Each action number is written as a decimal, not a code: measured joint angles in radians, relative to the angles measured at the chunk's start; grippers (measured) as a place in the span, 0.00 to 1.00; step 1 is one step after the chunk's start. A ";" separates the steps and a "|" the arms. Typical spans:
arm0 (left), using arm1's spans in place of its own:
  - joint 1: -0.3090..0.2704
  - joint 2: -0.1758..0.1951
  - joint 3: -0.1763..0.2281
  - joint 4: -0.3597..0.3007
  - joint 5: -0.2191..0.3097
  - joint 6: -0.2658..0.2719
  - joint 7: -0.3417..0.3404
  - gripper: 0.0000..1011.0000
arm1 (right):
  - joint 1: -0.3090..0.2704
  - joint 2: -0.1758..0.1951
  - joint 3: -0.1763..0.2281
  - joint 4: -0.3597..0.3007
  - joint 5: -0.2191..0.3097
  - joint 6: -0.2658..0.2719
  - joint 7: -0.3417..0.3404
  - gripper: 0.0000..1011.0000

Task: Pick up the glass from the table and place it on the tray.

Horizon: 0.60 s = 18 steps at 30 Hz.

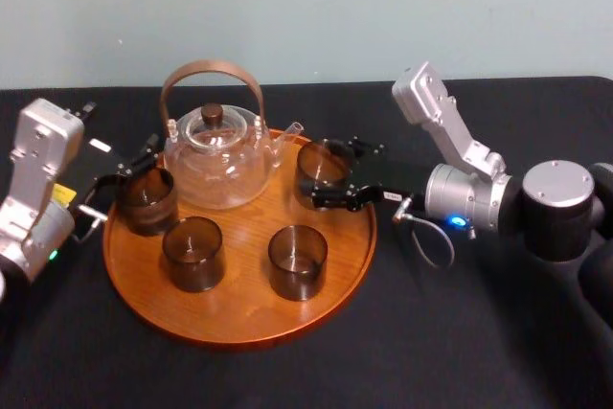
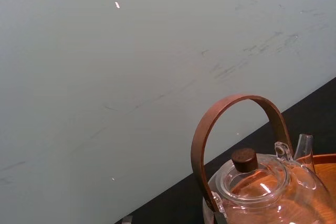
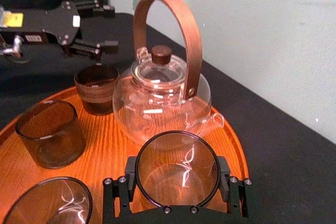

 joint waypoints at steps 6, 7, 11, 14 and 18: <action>0.000 0.000 0.000 0.000 0.000 0.000 0.000 0.99 | 0.007 -0.016 -0.013 0.044 -0.016 -0.014 -0.005 0.90; 0.000 0.000 0.000 0.000 0.000 0.000 0.000 0.99 | 0.008 -0.018 -0.015 0.049 -0.018 -0.015 -0.005 0.90; 0.000 0.000 0.000 0.000 0.000 0.000 0.000 0.99 | 0.010 -0.027 -0.019 0.069 -0.026 -0.018 -0.007 0.90; 0.000 0.000 0.000 0.000 0.000 0.000 0.000 0.99 | 0.012 -0.032 -0.020 0.079 -0.029 -0.020 -0.008 0.90; 0.000 0.000 0.000 0.000 0.000 0.000 0.000 0.99 | 0.015 -0.038 -0.020 0.093 -0.035 -0.022 -0.009 0.90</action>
